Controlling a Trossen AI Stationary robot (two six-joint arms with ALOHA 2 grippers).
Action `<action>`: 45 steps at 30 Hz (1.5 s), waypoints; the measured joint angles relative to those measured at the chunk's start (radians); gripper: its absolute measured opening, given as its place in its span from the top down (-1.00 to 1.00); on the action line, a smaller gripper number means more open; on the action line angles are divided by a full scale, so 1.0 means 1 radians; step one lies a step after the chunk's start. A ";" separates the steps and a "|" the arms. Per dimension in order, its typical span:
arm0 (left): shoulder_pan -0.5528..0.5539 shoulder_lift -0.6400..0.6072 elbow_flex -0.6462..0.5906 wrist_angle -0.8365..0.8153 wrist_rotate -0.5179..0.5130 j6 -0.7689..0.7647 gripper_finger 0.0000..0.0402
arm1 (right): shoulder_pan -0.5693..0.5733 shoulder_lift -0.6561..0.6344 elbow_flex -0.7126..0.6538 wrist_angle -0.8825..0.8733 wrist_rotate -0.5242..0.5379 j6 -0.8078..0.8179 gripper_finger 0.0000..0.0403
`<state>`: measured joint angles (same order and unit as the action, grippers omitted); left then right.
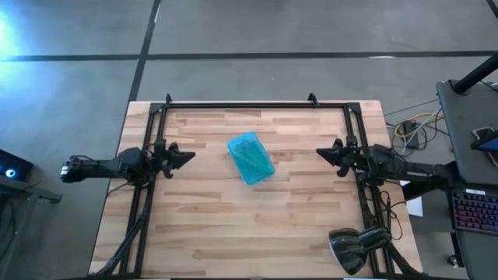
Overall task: Pick & place school supplies into a supply box
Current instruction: Return to Home Position
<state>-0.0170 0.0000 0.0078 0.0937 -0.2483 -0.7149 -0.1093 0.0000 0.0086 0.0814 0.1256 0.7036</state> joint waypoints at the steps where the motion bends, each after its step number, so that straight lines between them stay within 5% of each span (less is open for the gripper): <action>1: 0.000 0.000 0.000 0.000 0.000 0.000 1.00 | 0.004 -0.001 0.000 0.000 -0.001 0.000 0.96; 45: 0.003 0.000 -0.001 -0.032 0.000 0.000 1.00 | -0.004 0.057 0.001 -0.053 0.003 -0.006 0.96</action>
<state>-0.0139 0.0002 0.0071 0.0612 -0.2485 -0.7147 -0.1135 0.0567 0.0093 0.0289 0.1287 0.6971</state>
